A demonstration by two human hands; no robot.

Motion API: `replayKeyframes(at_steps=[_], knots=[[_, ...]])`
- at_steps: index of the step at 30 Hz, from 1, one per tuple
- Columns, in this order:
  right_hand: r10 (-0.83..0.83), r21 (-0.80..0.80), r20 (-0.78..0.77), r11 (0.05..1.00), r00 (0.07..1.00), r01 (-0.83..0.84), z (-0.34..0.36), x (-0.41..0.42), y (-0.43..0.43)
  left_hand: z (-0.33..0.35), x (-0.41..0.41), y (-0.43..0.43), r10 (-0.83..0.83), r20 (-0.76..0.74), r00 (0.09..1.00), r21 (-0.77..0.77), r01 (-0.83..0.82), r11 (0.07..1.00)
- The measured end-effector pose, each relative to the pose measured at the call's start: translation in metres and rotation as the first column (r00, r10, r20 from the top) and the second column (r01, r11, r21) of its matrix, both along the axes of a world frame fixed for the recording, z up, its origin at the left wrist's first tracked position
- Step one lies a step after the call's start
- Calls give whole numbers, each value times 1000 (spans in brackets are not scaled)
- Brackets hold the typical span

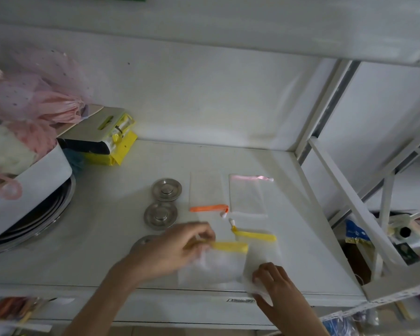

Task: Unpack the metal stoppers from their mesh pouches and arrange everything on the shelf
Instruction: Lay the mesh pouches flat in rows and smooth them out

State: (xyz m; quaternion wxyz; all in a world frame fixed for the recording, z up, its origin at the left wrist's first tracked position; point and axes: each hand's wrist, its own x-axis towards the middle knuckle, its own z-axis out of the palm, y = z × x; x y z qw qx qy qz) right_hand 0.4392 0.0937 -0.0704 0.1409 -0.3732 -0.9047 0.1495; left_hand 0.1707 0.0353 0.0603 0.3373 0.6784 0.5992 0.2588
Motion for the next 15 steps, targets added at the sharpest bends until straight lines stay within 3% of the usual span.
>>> replayKeyframes(at_steps=[3, 6, 10, 15], knots=[[-13, -2, -7, 1000, 1000, 13, -2, 0, -1, -11, -6, 42, 73, -25, 997, -43, -74, 996], [-29, -6, -5, 1000, 1000, 29, -5, -1, -4, -47, -4, 74, 109, -229, 967, -30, -119, 992], [-44, -29, 27, 999, 999, 45, -5, -2, -6, -91, 0, 86, 119, -359, 926, -52, -148, 988], [-61, -60, 58, 996, 996, 65, -4, -2, -8, -101, 1, 86, 233, -368, 900, 95, -213, 973]])
